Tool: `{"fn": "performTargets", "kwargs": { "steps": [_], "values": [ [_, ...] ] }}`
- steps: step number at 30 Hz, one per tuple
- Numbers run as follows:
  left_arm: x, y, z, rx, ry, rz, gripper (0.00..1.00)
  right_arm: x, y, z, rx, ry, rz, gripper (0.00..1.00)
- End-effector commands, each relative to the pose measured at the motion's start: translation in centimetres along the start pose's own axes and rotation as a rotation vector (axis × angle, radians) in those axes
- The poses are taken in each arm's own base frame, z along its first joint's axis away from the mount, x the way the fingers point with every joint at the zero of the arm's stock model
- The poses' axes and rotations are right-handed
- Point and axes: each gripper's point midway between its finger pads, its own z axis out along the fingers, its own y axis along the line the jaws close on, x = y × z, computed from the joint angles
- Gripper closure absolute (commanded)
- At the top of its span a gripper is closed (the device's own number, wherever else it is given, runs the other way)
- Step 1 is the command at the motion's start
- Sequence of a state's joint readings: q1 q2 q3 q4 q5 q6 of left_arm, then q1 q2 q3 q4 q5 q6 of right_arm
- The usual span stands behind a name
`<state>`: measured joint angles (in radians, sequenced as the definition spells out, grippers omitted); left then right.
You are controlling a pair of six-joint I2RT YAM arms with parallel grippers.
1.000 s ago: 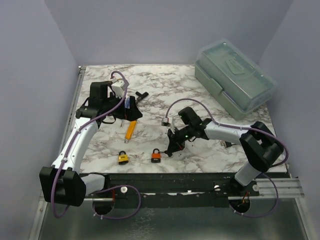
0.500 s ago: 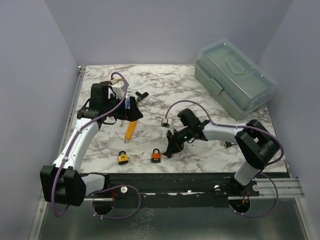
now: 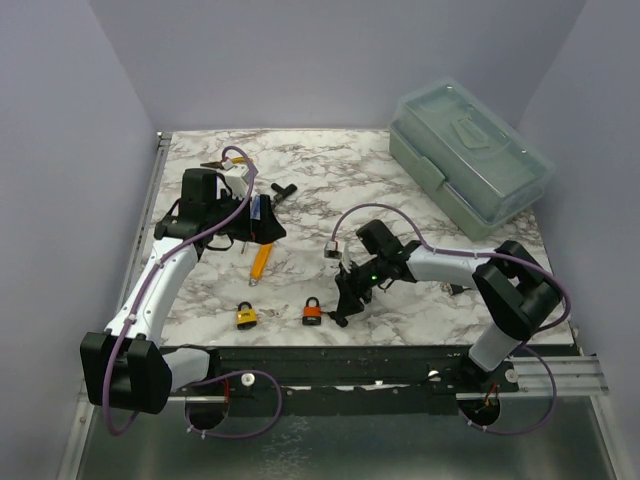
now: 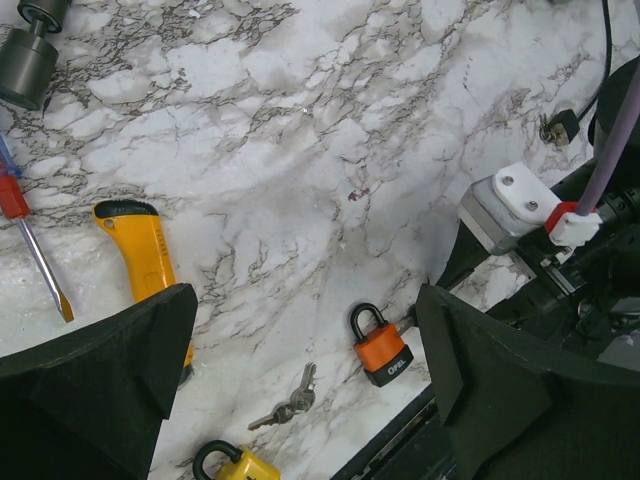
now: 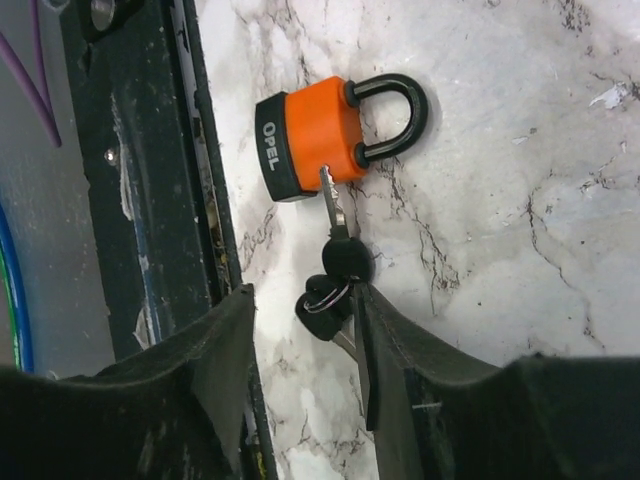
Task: Lock with the key
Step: Place the key at the center of the board.
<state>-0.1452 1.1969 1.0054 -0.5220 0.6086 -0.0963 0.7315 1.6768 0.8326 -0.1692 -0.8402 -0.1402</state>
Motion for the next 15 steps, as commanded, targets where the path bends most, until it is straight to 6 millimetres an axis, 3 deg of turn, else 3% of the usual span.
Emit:
{"fn": "performTargets", "kwargs": {
  "steps": [1,7,15],
  "values": [
    [-0.5,0.0,-0.5,-0.011,-0.027,0.03,0.01,-1.9,0.8,-1.7,0.046,-0.031,-0.074,0.48],
    [0.0,0.2,-0.6,-0.018,-0.01,0.048,0.01,-3.4,1.3,-4.8,0.119,-0.051,-0.121,0.37],
    [0.6,-0.4,-0.8,0.041,0.053,0.124,0.01,-1.3,-0.5,-10.2,0.206,-0.025,-0.073,0.12]
  ]
}}
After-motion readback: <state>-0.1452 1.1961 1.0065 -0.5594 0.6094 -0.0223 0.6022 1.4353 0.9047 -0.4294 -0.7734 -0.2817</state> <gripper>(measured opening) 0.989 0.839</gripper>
